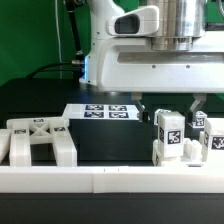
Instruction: Assemble chair
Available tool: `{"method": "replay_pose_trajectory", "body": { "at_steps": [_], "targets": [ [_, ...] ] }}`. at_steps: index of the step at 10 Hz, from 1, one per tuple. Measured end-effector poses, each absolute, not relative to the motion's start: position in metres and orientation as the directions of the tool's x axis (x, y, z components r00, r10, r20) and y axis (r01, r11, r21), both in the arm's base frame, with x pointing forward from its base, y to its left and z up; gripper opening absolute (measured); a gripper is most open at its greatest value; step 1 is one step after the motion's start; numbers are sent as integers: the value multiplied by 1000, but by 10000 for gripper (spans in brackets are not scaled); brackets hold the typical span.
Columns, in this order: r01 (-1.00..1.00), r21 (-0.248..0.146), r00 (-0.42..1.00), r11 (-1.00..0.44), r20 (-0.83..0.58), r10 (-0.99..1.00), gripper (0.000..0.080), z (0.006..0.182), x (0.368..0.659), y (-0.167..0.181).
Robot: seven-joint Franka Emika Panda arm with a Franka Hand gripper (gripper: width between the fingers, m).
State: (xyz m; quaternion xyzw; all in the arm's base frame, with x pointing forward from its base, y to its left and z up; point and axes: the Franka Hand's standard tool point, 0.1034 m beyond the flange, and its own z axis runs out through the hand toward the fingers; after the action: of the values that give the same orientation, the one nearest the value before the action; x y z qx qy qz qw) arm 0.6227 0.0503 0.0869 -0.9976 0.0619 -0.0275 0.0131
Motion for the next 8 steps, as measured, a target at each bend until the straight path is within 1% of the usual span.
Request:
{"method": "replay_pose_trajectory", "body": {
  "at_steps": [1, 3, 6, 8],
  "targets": [
    [-139, -31, 989, -990, 53, -141, 291, 87, 623, 50],
    [-149, -32, 987, -988, 52, -151, 291, 87, 623, 50],
    [-350, -43, 935, -936, 44, -352, 291, 86, 623, 51],
    [-534, -51, 844, -844, 33, -536, 291, 86, 622, 51]
  ]
}}
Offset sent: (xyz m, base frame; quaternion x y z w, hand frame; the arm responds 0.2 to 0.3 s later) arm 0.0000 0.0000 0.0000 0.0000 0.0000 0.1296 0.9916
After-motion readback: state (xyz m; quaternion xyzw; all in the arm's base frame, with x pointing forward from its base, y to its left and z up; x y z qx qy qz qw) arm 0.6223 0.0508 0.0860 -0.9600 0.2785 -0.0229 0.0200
